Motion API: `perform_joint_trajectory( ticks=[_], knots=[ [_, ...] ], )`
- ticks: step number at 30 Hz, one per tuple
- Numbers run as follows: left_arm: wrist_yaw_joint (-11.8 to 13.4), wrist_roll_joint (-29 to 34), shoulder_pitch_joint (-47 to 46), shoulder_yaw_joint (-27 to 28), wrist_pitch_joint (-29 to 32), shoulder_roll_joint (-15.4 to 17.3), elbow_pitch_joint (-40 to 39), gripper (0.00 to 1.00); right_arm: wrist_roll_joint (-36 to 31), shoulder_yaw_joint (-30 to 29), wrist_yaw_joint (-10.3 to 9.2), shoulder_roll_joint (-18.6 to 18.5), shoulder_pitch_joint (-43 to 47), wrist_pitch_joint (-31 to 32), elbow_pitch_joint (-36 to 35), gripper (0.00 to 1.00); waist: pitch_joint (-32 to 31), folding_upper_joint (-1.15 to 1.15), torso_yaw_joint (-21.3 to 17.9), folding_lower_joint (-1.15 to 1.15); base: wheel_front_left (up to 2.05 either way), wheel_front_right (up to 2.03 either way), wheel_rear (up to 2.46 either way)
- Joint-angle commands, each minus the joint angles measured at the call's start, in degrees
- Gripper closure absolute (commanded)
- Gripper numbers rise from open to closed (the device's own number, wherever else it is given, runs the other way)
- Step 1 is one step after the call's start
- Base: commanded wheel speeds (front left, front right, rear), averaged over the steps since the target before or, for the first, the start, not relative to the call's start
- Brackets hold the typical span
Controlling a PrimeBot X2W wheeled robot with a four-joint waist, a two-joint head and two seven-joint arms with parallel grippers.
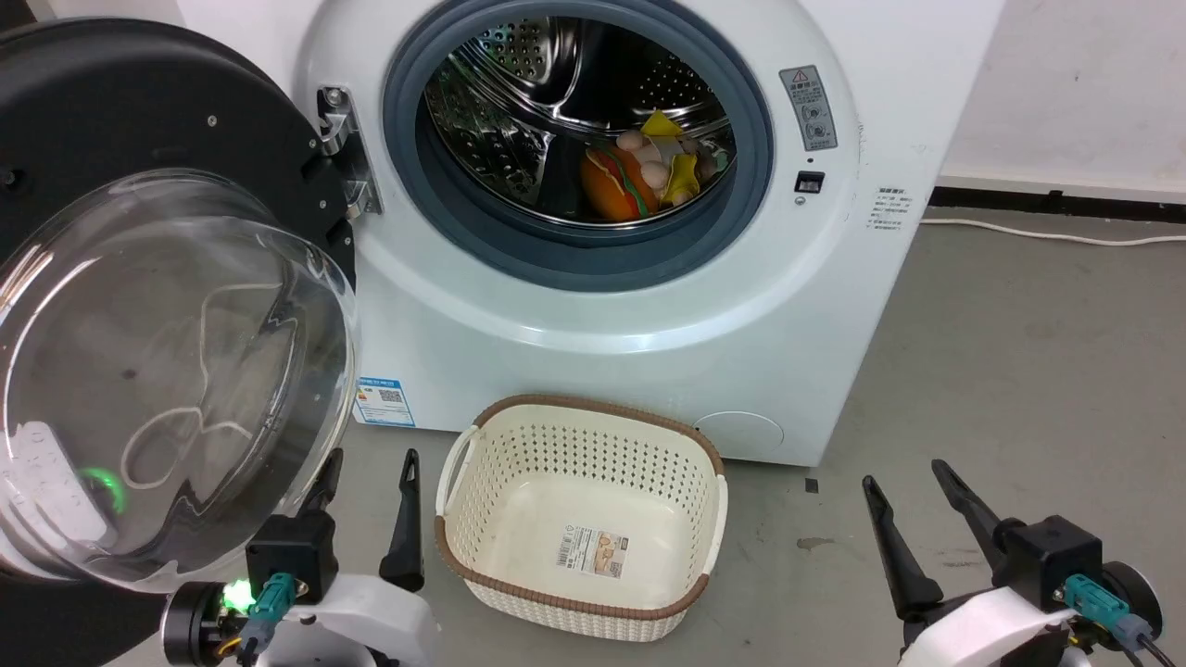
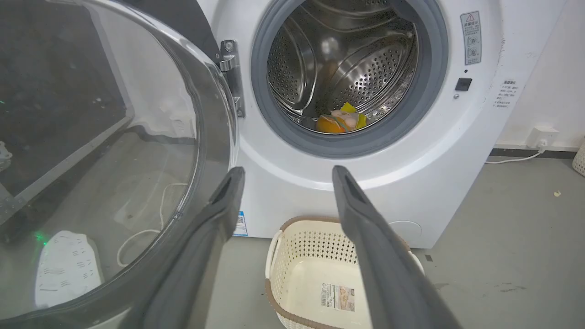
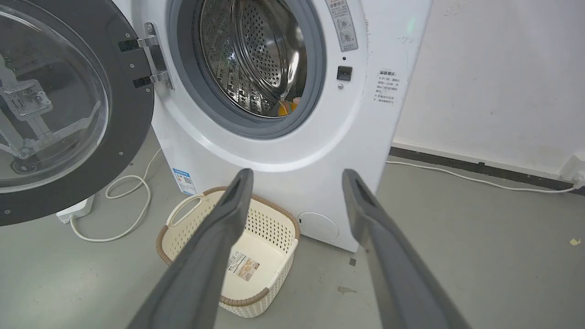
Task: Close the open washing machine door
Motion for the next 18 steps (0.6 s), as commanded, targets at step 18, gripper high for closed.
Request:
perform_joint_trajectory(
  ticks=[18],
  knots=[
    [1.0, -2.8, -1.1, 1.1, -2.8, 0.0, -7.4, 1.0, 3.6, 0.8, 0.01, 0.0, 2.0, -2.5, 1.1, 0.0, -0.1, 0.0, 2.1, 0.0, 0.0, 0.0, 0.0]
  ],
)
